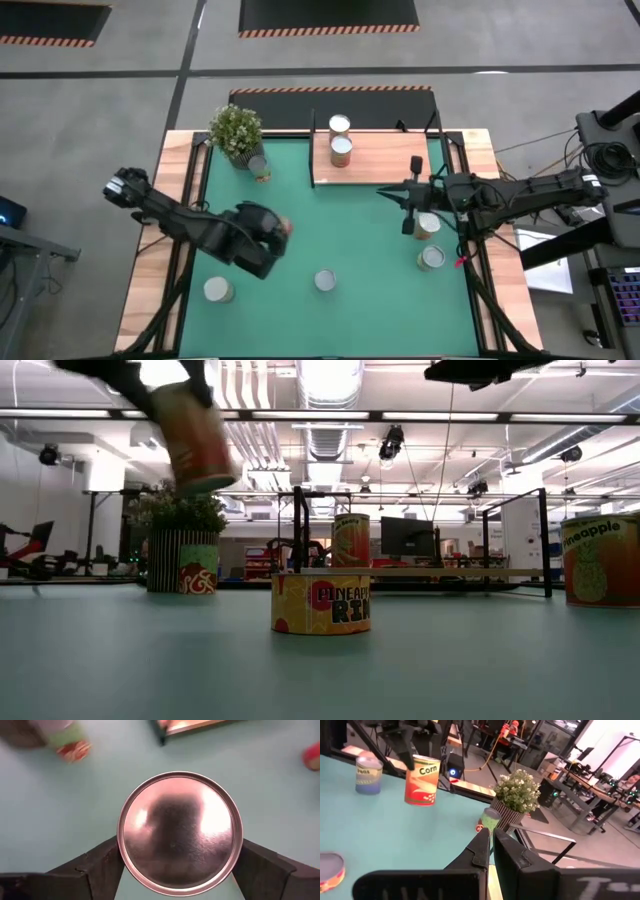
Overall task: Pick and place cans onto a shelf
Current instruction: Put the orange can on the shelf
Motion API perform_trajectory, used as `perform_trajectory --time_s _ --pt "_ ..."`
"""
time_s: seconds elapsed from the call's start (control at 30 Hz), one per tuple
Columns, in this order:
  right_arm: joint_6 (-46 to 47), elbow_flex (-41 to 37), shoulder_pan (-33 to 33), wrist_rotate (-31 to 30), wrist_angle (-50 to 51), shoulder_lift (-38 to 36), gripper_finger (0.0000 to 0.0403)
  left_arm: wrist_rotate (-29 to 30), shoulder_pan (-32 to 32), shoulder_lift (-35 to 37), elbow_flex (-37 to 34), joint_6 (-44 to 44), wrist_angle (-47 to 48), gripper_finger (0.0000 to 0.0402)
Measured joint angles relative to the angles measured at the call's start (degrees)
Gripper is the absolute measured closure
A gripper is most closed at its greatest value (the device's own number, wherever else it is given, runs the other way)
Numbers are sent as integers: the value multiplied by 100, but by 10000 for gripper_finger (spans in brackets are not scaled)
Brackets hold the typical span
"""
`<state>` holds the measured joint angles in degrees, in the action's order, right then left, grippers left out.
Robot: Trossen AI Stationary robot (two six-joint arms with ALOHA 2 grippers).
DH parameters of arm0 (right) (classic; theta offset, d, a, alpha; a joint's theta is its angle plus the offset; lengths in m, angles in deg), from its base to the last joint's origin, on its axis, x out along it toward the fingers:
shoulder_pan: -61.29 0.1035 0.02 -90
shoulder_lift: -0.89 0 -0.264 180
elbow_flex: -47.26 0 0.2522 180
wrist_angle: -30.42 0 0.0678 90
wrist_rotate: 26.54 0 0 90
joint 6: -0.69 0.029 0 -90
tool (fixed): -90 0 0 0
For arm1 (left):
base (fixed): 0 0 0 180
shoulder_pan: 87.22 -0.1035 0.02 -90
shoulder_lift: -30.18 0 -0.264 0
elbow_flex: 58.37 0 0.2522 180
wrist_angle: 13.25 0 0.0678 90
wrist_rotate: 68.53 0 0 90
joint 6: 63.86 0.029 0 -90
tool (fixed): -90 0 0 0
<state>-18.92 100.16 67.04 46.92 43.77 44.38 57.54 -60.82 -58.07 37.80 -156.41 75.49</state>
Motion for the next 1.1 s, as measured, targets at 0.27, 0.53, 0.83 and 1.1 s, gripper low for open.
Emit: perform_trajectory --time_s 0.27,0.53,0.83,1.1 --pt "328 0 1 3 867 -576 390 273 -427 -1128 1640 1445 3 103" --pt "565 -55 1 275 1206 -1204 390 382 -941 -2038 2755 2487 6 104" --pt "472 -206 1 476 1221 -1540 390 212 -1748 -2870 4058 3388 -5 104" --pt "456 -214 1 476 1281 -1547 390 -873 -2459 -3862 5239 3834 -35 104"
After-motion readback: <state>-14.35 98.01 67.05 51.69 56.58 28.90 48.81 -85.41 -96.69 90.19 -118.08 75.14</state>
